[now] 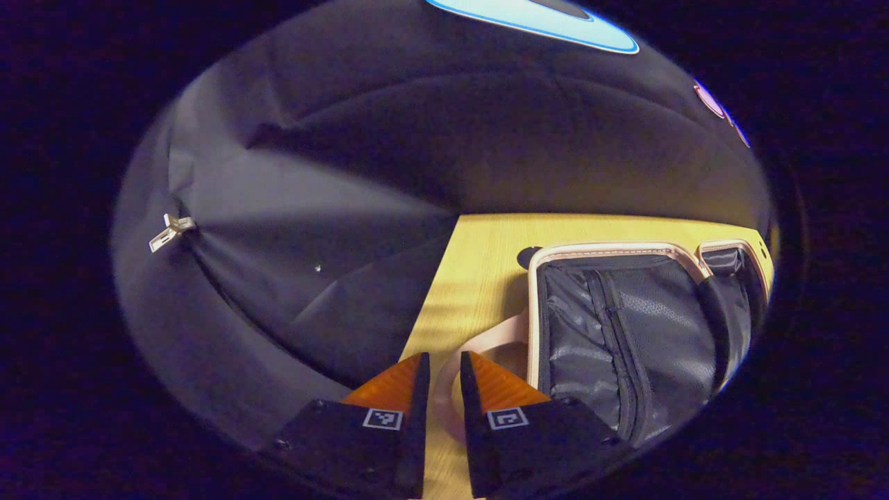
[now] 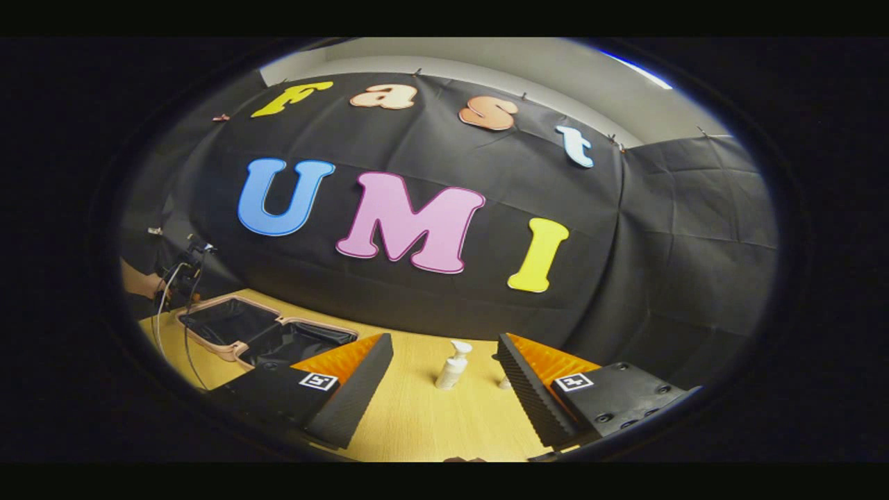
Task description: First open the suitcase, pack the skin care products into it, and then close the suitcase.
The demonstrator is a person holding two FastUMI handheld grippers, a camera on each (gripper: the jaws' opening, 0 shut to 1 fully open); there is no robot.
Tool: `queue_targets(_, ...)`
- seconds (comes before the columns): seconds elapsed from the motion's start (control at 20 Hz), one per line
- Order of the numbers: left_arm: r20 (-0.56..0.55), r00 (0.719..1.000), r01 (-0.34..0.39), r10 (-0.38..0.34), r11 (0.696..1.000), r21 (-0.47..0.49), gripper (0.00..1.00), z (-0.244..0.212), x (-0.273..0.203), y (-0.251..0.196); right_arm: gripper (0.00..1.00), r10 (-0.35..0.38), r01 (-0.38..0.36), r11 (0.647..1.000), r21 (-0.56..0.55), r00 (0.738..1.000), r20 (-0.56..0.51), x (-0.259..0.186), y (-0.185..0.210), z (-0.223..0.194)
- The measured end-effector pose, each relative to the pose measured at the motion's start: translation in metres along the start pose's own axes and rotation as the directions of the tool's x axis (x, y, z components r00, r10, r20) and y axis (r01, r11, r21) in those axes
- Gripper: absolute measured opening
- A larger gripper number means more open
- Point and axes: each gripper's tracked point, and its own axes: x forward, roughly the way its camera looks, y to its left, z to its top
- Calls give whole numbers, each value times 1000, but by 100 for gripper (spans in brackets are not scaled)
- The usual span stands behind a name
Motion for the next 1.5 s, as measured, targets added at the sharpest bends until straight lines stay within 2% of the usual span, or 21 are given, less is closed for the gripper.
queue_targets(0.15, 76, 997, 11, -10, 1000, -6, 66, 29, -46, -5, 95, -2, 2, 1000, -5, 1000, 17, 11, -12, -4)
queue_targets(0.2, 113, 994, 13, -13, 1000, 0, 72, 44, -64, -10, 96, 2, -2, 1000, -11, 1000, 26, 17, -16, -6)
queue_targets(0.25, 152, 988, 30, -30, 1000, 1, 86, 57, -82, -22, 96, 9, -9, 1000, -13, 999, 30, 23, -20, -8)
queue_targets(0.35, 238, 969, 71, -71, 997, 6, 98, 81, -124, -55, 96, 24, -24, 1000, 1, 999, 47, 36, -30, -12)
queue_targets(0.55, 422, 901, 113, -96, 993, -16, 98, 102, -214, -141, 96, 8, -10, 999, 38, 998, 63, 66, -61, -37)
queue_targets(0.75, 469, 849, 236, -243, 969, 74, 99, 67, -266, -253, 96, -22, 20, 999, 31, 996, 88, 88, -100, -57)
queue_targets(0.95, 501, 787, 359, -360, 928, 102, 99, 40, -309, -361, 96, -23, 21, 1000, 19, 997, 78, 104, -131, -84)
queue_targets(1.1, 495, 721, 458, -484, 870, 183, 99, 20, -332, -450, 96, -37, 37, 999, 9, 997, 62, 113, -157, -105)
queue_targets(1.25, 423, 649, 590, -632, 770, 243, 99, -9, -343, -552, 96, -36, 36, 999, -4, 999, 40, 121, -177, -130)
queue_targets(1.35, 373, 645, 624, -667, 741, 248, 99, -27, -339, -603, 97, -21, 21, 1000, -6, 1000, 13, 124, -185, -149)
queue_targets(1.5, 308, 675, 637, -671, 740, 216, 99, -45, -318, -644, 97, -25, 25, 1000, -5, 999, -23, 125, -201, -170)
